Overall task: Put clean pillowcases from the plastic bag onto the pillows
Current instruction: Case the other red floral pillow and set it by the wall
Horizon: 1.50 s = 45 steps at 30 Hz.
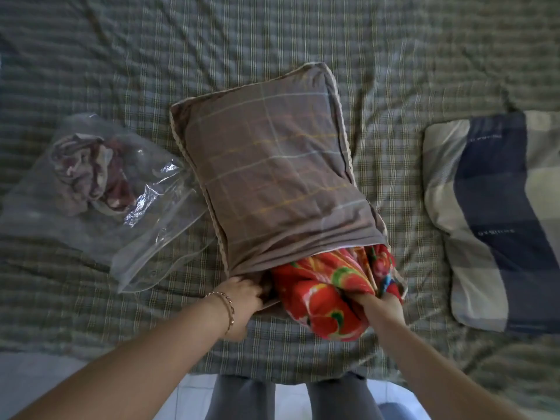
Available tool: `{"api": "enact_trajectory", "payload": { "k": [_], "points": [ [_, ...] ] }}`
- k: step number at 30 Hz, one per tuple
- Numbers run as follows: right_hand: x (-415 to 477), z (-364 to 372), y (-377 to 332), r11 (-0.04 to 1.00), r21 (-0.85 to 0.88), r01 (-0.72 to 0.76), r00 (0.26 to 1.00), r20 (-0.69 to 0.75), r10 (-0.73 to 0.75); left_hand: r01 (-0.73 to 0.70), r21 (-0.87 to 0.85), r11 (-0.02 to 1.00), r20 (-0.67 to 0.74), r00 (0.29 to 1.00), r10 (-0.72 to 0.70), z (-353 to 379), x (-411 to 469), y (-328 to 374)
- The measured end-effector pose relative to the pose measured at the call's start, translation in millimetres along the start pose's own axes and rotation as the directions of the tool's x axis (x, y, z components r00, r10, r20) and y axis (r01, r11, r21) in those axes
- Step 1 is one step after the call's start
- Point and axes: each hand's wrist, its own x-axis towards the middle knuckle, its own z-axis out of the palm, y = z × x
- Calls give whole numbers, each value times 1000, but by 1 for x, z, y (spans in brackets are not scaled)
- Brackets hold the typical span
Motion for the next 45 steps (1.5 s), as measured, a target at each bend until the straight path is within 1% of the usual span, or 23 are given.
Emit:
{"api": "enact_trajectory", "payload": {
  "k": [5, 7, 9, 11, 13, 15, 19, 22, 23, 25, 28, 29, 30, 32, 33, 34, 35, 36, 38, 39, 41, 43, 45],
  "points": [
    [-53, -2, -106, 968, 176, 181, 980, 52, -193, -101, -116, 988, -187, 979, 79, 7, -28, 30],
    [-80, -6, -157, 909, 297, 291, 942, 74, -326, -145, -154, 977, -344, 935, 85, 7, -43, 44],
    [-107, -3, -184, 850, 312, 425, 882, 68, -466, -192, -174, 966, -505, 859, 80, -1, -60, 60],
    [-120, 5, -190, 829, 153, 538, 829, 83, -553, -262, -238, 935, -589, 805, 75, -18, -76, 73],
    [-128, 12, -188, 839, -118, 531, 843, 176, -508, -339, -345, 875, -644, 764, 42, -40, -88, 77],
    [-131, 12, -188, 772, -366, 520, 854, 219, -472, -347, -400, 848, -674, 739, -15, -58, -97, 78],
    [-133, 12, -155, 424, -694, 582, 779, 327, -535, -272, -338, 901, -607, 795, 12, -64, -111, 75],
    [-129, 17, -108, 27, -815, 578, 776, 540, -326, -190, -242, 952, -581, 814, 15, -48, -114, 59],
    [-124, 20, -94, -31, -807, 590, 776, 577, -253, -168, -217, 962, -602, 799, 4, -45, -115, 56],
    [-108, 26, -73, 15, -796, 605, 785, 594, -175, -150, -169, 974, -538, 842, 36, -42, -119, 57],
    [-77, 35, -52, 299, -832, 467, 883, 427, -193, -122, -131, 984, -271, 959, 83, -6, -107, 55],
    [-71, 34, -46, 338, -858, 386, 917, 318, -239, -130, -92, 987, -211, 971, 108, 7, -102, 51],
    [-64, 35, -39, 276, -902, 333, 914, 236, -329, -149, -37, 988, -234, 963, 137, 18, -100, 44],
    [-61, 39, -22, -32, -936, 351, 753, 302, -585, -146, -36, 989, -203, 970, 136, 40, -95, 35],
    [-63, 47, -15, -155, -871, 467, 595, 439, -673, -171, -55, 984, -258, 954, 151, 53, -91, 31],
    [-69, 55, -10, -315, -742, 591, 409, 613, -676, -175, -50, 983, -277, 948, 154, 60, -89, 31],
    [-73, 66, -7, -400, -577, 712, 315, 772, -552, -166, -36, 985, -273, 950, 150, 63, -89, 32],
    [-74, 76, -6, -399, -446, 801, 268, 863, -428, -187, -31, 982, -306, 937, 169, 68, -86, 32],
    [-70, 92, -4, -268, -478, 836, 433, 876, -212, -217, -50, 975, -361, 914, 185, 78, -86, 28],
    [-62, 98, -3, -248, -555, 794, 522, 831, -192, -216, -58, 975, -352, 918, 182, 83, -88, 24],
    [-50, 110, -4, -284, -644, 710, 617, 764, -191, -217, -47, 975, -369, 911, 185, 95, -90, 15],
    [-42, 122, -7, -334, -640, 692, 627, 762, -163, -153, -40, 987, -376, 918, 127, 97, -91, 0],
    [-41, 128, -10, -315, -584, 748, 585, 804, -104, -58, -99, 993, -425, 905, 11, 96, -92, -12]
  ]
}}
